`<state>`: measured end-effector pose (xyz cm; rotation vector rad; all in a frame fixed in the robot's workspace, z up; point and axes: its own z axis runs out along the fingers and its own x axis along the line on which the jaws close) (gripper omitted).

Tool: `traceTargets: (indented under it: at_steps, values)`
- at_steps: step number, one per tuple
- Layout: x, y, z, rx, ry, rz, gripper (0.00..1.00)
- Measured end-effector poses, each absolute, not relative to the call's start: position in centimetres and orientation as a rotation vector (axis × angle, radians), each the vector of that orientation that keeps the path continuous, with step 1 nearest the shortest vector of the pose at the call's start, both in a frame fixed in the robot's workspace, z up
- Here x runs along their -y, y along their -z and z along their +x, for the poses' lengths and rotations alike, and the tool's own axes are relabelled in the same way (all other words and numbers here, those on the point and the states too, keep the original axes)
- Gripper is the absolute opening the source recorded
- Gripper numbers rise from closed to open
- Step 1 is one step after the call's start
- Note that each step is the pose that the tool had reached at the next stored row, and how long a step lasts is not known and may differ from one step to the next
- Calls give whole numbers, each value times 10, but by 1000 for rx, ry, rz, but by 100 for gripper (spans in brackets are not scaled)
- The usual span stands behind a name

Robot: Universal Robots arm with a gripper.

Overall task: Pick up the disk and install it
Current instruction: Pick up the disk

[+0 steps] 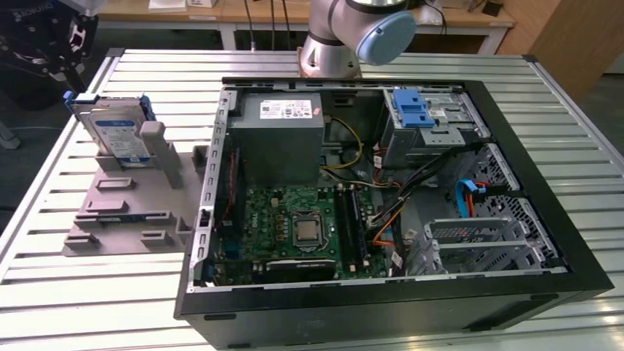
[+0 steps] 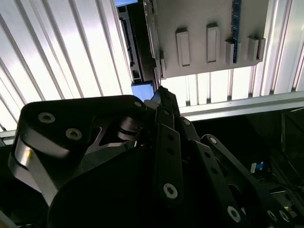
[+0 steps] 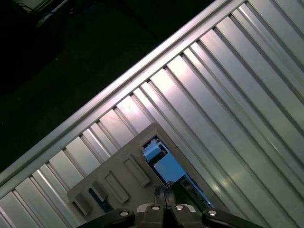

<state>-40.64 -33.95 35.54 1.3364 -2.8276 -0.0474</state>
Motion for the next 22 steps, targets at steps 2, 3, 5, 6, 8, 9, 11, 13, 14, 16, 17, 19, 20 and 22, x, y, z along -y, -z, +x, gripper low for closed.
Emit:
traceTargets:
  at_steps: [2, 3, 5, 6, 8, 9, 11, 13, 14, 16, 17, 19, 20, 22]
  values:
    - [340, -355, -406, 2812, 46, 1370, 11]
    - [340, -355, -406, 2802, 46, 1392, 11]
    - [340, -355, -406, 2777, 45, 1440, 11]
    - [340, -354, -406, 2764, 45, 1465, 11]
    - [340, -354, -406, 2735, 45, 1516, 11]
    - [340, -353, -406, 2721, 45, 1540, 11]
    - [340, -352, -406, 2695, 44, 1587, 11]
    - [340, -351, -406, 2666, 43, 1635, 11]
    - [340, -351, -406, 2652, 42, 1658, 11]
    - [340, -350, -406, 2623, 41, 1706, 11]
    - [340, -350, -406, 2607, 40, 1729, 11]
    - [340, -350, -406, 2576, 39, 1775, 11]
    - [340, -350, -406, 2561, 39, 1797, 11]
    - [339, -349, -406, 2537, 39, 1830, 11]
